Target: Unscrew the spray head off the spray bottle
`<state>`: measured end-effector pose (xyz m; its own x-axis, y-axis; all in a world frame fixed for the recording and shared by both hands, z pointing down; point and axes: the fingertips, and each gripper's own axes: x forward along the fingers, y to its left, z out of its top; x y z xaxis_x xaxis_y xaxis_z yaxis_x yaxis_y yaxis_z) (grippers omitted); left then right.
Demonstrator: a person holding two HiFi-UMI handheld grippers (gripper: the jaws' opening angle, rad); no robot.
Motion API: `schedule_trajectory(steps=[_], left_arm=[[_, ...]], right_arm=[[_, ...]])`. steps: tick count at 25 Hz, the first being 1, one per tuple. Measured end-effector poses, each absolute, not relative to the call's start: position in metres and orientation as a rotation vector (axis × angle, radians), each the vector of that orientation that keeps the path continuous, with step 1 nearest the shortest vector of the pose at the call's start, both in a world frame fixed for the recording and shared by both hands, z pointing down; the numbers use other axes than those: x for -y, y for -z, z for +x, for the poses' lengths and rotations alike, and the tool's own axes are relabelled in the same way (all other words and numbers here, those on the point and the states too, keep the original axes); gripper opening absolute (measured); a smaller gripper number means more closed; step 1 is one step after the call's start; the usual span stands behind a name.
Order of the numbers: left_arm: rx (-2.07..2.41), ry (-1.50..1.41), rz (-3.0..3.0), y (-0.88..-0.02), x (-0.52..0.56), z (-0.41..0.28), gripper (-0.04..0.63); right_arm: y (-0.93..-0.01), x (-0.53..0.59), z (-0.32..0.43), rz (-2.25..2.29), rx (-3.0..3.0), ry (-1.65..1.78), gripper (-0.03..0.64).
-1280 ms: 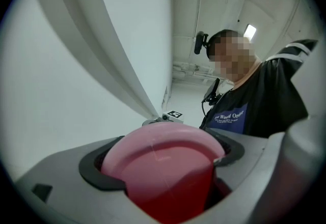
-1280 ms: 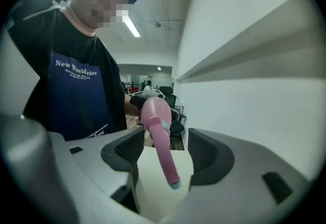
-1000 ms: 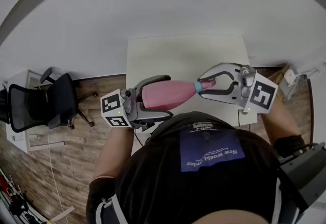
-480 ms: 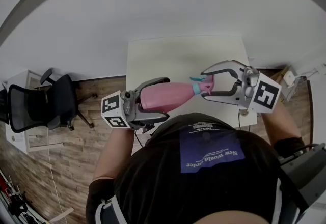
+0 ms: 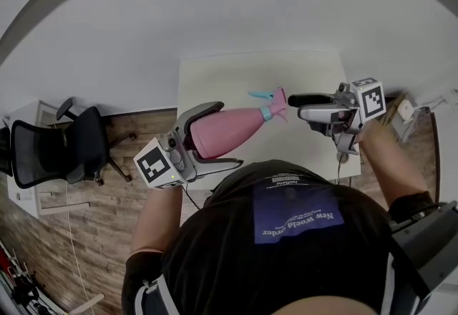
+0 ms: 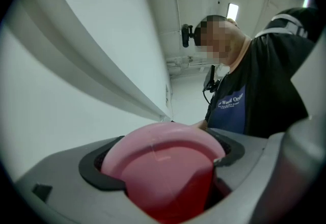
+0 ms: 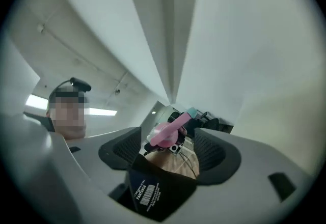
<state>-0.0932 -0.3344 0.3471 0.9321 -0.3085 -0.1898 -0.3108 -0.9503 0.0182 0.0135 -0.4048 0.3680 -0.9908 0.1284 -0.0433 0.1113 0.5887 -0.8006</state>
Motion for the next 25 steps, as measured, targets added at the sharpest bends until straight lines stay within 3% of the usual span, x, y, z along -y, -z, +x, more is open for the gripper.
schedule_trajectory(steps=[12,17,25], left_arm=[[-0.418,-0.045,-3.002,-0.364,0.319,-0.067,0.502],[-0.45,-0.038,-3.027,-0.368,0.321,-0.065,0.502],[-0.409,-0.371,-3.248,-0.359,0.327,-0.066,0.502]], right_arm=[[-0.387,0.377,-0.027,-0.373,2.499,-1.621,0.295],[-0.392,0.377,-0.027,-0.346,2.526,-1.517,0.139],[-0.375,0.369,-0.02,-0.369,2.749,-1.087,0.121]])
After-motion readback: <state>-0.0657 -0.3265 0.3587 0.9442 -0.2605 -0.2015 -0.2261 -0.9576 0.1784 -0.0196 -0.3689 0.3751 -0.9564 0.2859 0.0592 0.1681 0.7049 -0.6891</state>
